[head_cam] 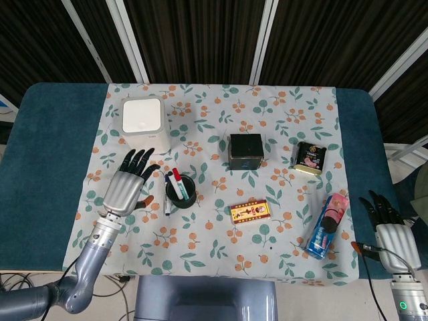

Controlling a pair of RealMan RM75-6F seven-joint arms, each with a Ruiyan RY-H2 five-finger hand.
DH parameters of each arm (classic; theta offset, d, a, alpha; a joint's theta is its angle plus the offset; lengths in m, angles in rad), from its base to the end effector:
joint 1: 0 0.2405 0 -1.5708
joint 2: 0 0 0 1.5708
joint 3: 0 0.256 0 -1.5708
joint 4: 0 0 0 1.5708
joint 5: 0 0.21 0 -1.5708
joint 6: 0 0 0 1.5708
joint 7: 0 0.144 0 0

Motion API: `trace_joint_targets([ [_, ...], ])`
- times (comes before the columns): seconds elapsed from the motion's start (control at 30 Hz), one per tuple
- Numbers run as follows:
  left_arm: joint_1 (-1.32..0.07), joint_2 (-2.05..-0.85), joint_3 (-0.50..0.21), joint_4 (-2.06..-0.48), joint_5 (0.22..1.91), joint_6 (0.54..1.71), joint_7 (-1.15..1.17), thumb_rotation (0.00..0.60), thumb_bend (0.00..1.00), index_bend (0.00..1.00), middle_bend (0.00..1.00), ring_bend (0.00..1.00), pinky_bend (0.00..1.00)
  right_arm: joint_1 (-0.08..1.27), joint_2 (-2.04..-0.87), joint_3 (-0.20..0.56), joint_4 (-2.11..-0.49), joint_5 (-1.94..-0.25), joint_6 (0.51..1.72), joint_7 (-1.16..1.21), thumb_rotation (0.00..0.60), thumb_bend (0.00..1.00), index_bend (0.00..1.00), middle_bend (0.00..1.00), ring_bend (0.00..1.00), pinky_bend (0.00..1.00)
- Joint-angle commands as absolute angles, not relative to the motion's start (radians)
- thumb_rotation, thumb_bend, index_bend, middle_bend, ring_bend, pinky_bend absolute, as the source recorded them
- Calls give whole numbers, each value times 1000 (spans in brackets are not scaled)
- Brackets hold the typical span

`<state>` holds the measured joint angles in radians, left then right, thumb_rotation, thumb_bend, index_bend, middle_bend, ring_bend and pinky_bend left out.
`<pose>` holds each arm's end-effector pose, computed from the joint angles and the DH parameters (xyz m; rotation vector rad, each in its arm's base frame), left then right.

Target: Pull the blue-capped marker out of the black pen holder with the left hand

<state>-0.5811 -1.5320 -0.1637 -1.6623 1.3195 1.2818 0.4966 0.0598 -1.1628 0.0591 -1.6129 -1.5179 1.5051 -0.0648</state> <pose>-0.1355 0.2962 0.0231 -1.7009 -0.7246 -1.1074 -0.3072 -0.1749 0.1480 1.3772 -0.8761 0.9009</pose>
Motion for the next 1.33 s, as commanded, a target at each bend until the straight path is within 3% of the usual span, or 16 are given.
trace_joint_targets([
  [0.03, -555, -1468, -151, -1737, 1358, 1315, 496, 600, 138, 239, 0, 0, 0, 59, -1163, 59, -1613, -1517, 1505, -67, 600, 161, 139, 0, 16, 206],
  [0.33, -431, -1323, -101, -1851, 1388, 1460, 550, 600, 155, 239, 0, 0, 0, 59, -1162, 60, -1612, -1517, 1507, -65, 600, 161, 139, 0, 16, 206],
  [0.47, -351, -1264, -54, -1856, 1427, 1534, 499, 600, 156, 239, 0, 0, 0, 58, -1165, 60, -1612, -1520, 1513, -67, 600, 161, 139, 0, 16, 206],
  [0.73, -218, -1165, 48, -1781, 1435, 1562, 266, 600, 158, 234, 0, 0, 0, 58, -1167, 60, -1607, -1528, 1518, -61, 600, 161, 139, 0, 16, 206],
  [0.97, -153, -1189, 59, -1645, 1469, 1599, 94, 600, 159, 219, 0, 0, 0, 57, -1170, 60, -1605, -1531, 1522, -62, 600, 162, 138, 0, 16, 206],
  [1.33, -128, -1184, 36, -1664, 1449, 1574, 147, 600, 158, 190, 0, 0, 0, 58, -1171, 58, -1598, -1543, 1527, -56, 600, 161, 138, 0, 16, 205],
])
